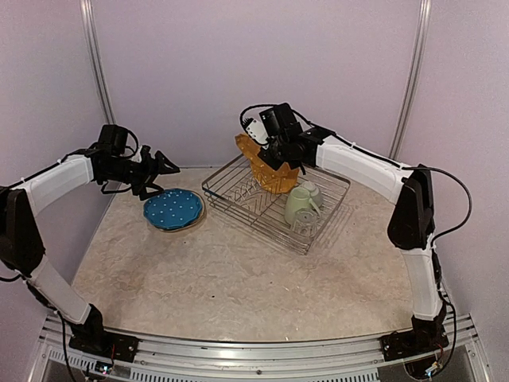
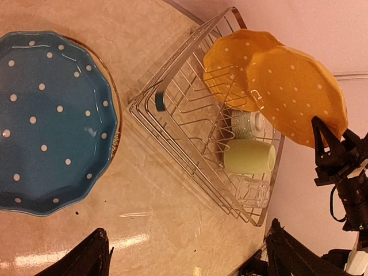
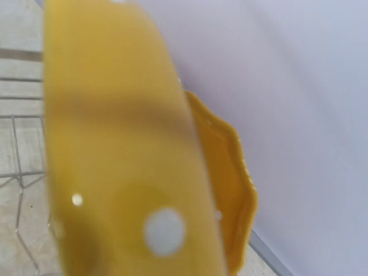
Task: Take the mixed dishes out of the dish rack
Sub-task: Grab the plate from the dish rack, then pass from the right arm to the left
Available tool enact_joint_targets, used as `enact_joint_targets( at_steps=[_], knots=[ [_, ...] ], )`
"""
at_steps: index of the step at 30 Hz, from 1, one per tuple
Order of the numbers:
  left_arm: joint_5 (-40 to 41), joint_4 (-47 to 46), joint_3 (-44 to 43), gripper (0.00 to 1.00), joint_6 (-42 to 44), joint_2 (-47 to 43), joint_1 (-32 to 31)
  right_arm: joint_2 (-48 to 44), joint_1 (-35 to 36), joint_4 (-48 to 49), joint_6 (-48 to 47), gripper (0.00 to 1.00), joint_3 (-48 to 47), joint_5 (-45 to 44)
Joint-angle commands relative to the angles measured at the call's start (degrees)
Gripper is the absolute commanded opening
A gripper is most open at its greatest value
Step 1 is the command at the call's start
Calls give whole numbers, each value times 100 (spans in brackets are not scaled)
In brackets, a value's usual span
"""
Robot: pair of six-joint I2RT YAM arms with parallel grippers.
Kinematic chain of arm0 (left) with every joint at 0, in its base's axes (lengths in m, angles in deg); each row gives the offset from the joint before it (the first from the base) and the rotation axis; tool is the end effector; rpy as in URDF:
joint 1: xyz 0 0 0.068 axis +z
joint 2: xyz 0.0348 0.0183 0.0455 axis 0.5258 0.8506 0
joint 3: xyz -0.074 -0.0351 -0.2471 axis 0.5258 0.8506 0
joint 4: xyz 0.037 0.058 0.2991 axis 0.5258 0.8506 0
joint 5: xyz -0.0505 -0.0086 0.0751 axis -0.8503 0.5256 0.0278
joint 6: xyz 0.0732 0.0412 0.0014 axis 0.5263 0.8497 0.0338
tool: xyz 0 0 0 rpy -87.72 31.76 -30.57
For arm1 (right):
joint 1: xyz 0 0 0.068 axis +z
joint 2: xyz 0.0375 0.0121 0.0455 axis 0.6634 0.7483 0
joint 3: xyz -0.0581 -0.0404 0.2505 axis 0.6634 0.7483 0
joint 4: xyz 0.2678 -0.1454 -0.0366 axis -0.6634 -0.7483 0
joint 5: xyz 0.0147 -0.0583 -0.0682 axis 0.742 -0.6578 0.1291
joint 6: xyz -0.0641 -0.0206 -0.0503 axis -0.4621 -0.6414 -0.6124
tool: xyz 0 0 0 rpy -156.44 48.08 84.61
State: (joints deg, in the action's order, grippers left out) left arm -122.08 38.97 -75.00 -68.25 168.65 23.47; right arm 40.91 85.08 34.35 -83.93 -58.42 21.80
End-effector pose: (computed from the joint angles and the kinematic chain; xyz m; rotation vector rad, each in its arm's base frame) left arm 0.4000 -0.0996 0.2504 -0.3199 2.4149 -1.0807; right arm 0.4488 0.3755 0.2977 -0.8517 1.8589 -0.3299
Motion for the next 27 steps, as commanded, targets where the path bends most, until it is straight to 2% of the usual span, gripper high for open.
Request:
enact_joint_targets(
  at_steps=[1,5,7,10,12,18,27],
  knots=[
    [-30,5,-126,89,80,-133,-45,-1046,108,771,671,0,271,-234],
    [-252,-81,-126,89,58,-90,-45,-1706,104,1217,1716,0,1243,381],
    [-615,-219,-106,89,27,-50,-45,-2007,103,1589,2187,0,1733,820],
    [-1120,-729,23,89,-61,-40,-106,-2353,77,1999,3103,0,2307,1394],
    [-1402,-1094,176,89,-146,-122,-159,-2523,5,2343,3716,0,2610,2156],
    [-2086,-1872,409,88,-244,-330,-320,-2852,-111,3773,5289,0,3595,3572],
    [-1947,-1403,203,88,-44,-121,-540,-2568,-137,5807,6989,0,4277,5074]
  ],
)
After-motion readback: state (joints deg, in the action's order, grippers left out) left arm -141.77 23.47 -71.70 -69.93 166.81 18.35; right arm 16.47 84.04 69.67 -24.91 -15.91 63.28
